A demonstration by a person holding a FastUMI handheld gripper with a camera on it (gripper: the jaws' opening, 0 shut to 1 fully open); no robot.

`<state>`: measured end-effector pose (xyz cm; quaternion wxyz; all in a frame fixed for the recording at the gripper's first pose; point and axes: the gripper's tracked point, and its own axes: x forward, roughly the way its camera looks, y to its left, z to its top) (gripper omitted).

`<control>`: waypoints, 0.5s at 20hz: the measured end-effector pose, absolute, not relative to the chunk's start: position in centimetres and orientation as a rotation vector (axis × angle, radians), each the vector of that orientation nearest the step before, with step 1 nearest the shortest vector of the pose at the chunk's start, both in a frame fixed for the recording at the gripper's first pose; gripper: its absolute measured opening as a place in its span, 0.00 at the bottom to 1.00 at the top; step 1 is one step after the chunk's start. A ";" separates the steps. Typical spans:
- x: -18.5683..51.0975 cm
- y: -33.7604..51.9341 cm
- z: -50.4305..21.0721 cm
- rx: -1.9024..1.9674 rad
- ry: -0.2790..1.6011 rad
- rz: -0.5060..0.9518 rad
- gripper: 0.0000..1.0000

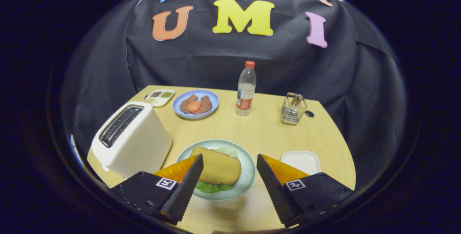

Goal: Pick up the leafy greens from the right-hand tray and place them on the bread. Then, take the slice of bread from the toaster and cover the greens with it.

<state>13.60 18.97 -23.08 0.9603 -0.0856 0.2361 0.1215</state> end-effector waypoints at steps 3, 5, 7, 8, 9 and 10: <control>9.7 17.5 -17.9 -0.136 0.365 0.278 0.94; 7.5 15.5 -14.4 -0.131 0.276 0.287 0.95; 4.6 14.7 -12.3 -0.113 0.226 0.314 0.96; 3.2 14.5 -11.4 -0.104 0.212 0.329 0.96; 2.3 13.8 -10.1 -0.100 0.184 0.328 0.96; 1.4 13.2 -8.7 -0.099 0.150 0.322 0.95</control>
